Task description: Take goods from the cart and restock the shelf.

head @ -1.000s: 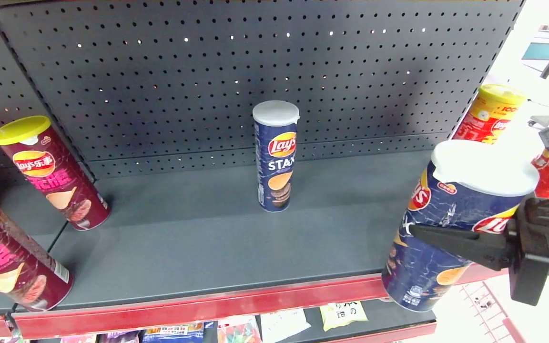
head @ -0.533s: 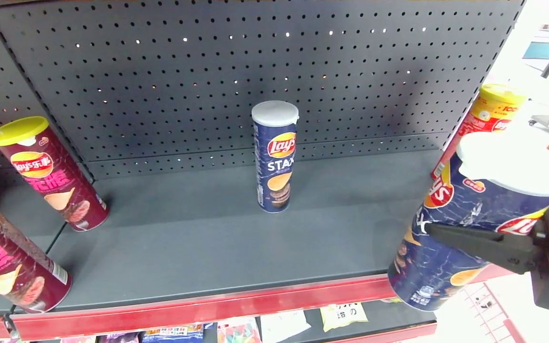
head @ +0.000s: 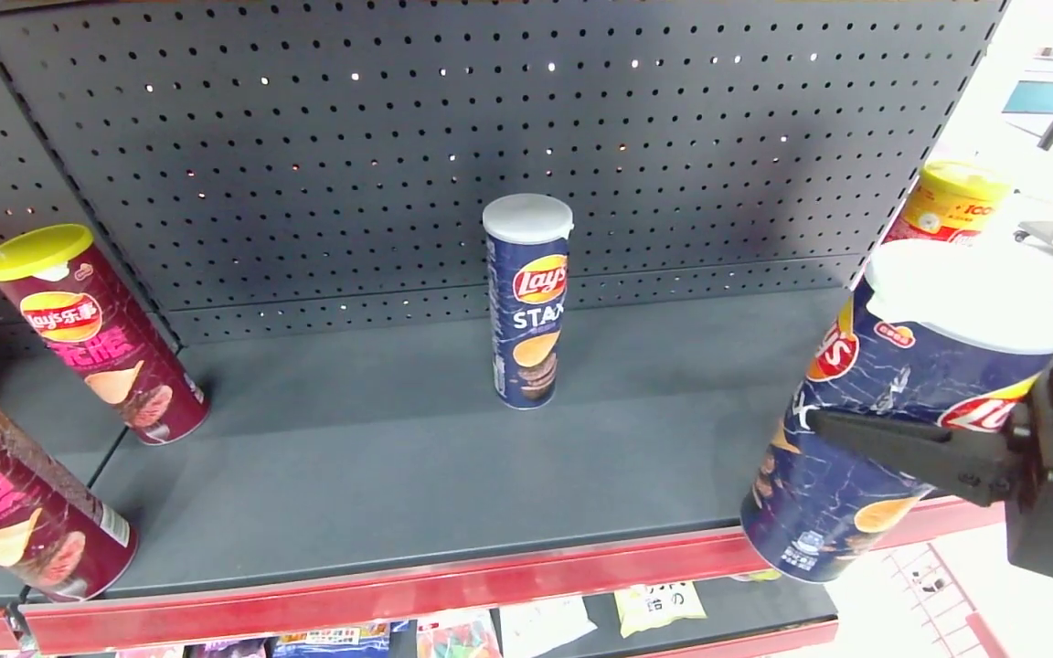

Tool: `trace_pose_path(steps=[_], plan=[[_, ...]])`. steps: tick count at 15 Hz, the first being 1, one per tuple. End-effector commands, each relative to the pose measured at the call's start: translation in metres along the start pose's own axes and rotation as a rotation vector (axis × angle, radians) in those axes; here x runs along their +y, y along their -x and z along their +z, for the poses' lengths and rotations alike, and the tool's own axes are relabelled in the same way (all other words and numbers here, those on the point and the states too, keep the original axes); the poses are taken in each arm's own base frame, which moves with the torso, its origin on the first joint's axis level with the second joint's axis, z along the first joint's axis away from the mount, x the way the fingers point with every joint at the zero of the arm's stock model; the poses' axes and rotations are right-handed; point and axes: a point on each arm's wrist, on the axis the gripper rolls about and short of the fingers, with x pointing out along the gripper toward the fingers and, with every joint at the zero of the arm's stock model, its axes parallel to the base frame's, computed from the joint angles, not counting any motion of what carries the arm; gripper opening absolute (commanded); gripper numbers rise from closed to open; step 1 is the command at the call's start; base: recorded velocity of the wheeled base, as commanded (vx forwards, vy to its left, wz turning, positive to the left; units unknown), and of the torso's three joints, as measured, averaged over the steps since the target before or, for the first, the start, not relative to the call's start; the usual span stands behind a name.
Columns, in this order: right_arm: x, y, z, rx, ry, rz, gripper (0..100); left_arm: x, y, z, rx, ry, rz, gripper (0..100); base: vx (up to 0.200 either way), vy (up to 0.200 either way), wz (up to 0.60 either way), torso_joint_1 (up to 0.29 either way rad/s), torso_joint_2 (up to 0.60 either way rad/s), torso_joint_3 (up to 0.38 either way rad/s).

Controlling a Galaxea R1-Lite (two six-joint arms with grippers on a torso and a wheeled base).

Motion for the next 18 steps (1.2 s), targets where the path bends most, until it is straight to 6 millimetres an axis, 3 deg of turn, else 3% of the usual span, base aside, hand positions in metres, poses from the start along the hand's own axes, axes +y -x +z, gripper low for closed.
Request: trace_pose_path(steps=[1, 4, 5, 6, 9, 11, 18], plan=[[-0.003, -0.009, 0.001, 0.015, -0.005, 0.002, 0, 0.016, -0.119, 0.052, 0.239, 0.087, -0.409, 100, 0.0, 0.0, 0.0, 0.0, 0.0, 0.0], [-0.004, -0.009, 0.011, -0.014, 0.003, -0.007, 0, 0.008, -0.203, 0.061, 0.26, 0.051, -0.574, 100, 0.0, 0.0, 0.0, 0.0, 0.0, 0.0], [-0.004, -0.008, 0.012, -0.019, 0.005, -0.009, 0, 0.006, -0.212, 0.06, 0.27, 0.056, -0.596, 100, 0.0, 0.0, 0.0, 0.0, 0.0, 0.0], [-0.005, -0.007, 0.018, -0.035, 0.006, -0.019, 0, 0.001, -0.236, 0.055, 0.298, 0.068, -0.657, 100, 0.0, 0.0, 0.0, 0.0, 0.0, 0.0], [-0.006, -0.004, 0.022, -0.053, 0.001, -0.037, 0, -0.013, -0.283, 0.046, 0.316, 0.028, -0.731, 100, 0.0, 0.0, 0.0, 0.0, 0.0, 0.0], [-0.006, -0.004, 0.022, -0.051, -0.015, -0.036, 0, -0.019, -0.303, 0.039, 0.317, -0.014, -0.757, 100, 0.0, 0.0, 0.0, 0.0, 0.0, 0.0], [-0.007, 0.001, 0.024, -0.07, -0.049, -0.049, 0, -0.028, -0.34, 0.026, 0.322, -0.069, -0.749, 100, 0.0, 0.0, 0.0, 0.0, 0.0, 0.0]])
